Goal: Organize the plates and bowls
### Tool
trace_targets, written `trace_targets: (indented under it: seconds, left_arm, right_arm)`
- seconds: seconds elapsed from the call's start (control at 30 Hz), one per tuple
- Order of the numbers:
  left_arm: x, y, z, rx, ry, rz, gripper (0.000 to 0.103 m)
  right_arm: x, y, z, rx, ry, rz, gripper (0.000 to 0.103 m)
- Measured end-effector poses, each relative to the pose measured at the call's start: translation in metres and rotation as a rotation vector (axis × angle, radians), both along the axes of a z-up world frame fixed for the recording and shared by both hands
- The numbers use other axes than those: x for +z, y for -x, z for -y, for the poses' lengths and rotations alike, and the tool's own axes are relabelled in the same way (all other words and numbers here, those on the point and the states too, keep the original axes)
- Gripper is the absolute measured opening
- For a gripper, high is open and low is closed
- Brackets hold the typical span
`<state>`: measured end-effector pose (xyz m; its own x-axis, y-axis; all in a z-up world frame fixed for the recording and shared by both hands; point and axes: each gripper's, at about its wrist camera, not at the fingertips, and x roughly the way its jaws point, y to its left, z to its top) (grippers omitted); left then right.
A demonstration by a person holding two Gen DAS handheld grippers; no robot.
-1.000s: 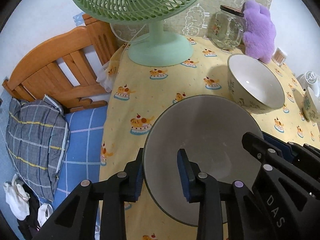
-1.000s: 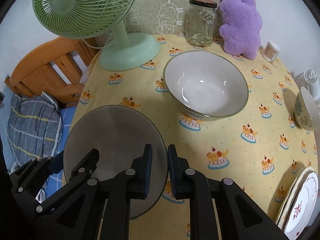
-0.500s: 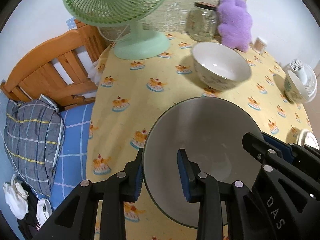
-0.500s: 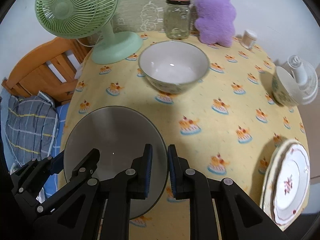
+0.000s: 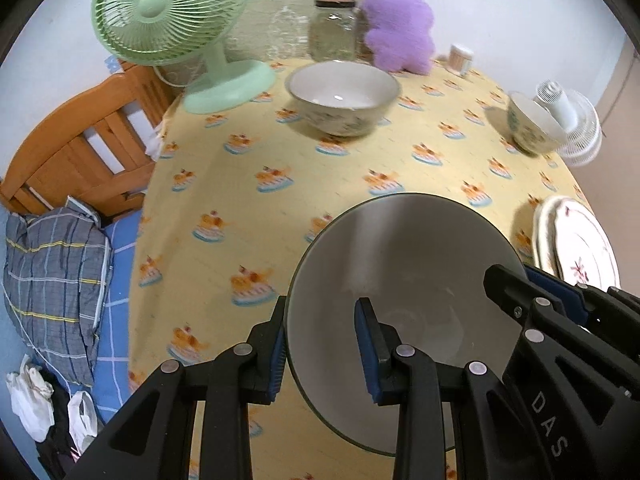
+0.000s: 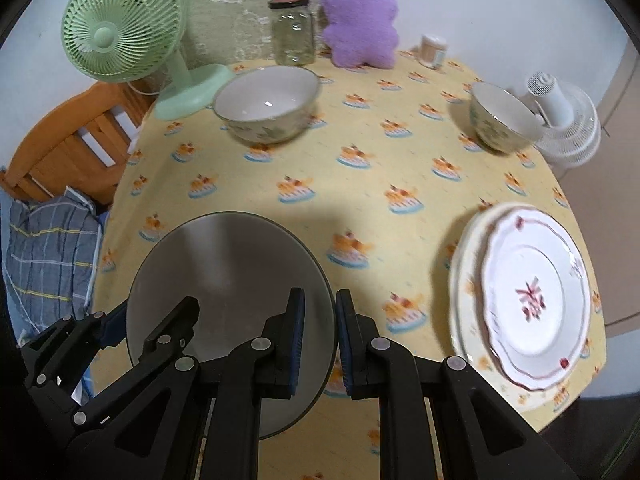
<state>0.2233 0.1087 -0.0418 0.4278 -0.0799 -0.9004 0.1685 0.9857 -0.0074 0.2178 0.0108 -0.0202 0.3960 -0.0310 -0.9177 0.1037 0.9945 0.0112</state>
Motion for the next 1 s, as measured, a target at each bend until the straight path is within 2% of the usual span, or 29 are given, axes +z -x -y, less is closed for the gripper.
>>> trace_targets:
  seconds: [0.3, 0.67, 0.8, 1.0]
  left_arm:
    - [-0.011, 0.013, 0.035, -0.027, -0.005, -0.038, 0.03]
    - [-0.02, 0.012, 0.069, -0.018, -0.002, -0.091, 0.03]
    - [-0.02, 0.011, 0.073, -0.007, -0.029, -0.086, 0.031]
    - [-0.021, 0.012, 0.074, 0.014, -0.027, -0.096, 0.035]
  right_arm:
    - [-0.011, 0.02, 0.038, -0.031, -0.01, -0.035, 0.019]
    - [-0.024, 0.011, 0.071, -0.027, -0.002, -0.089, 0.019]
    - [-0.027, 0.01, 0.078, -0.005, -0.014, -0.096, 0.019]
    - [-0.027, 0.009, 0.077, 0.024, -0.022, -0.099, 0.022]
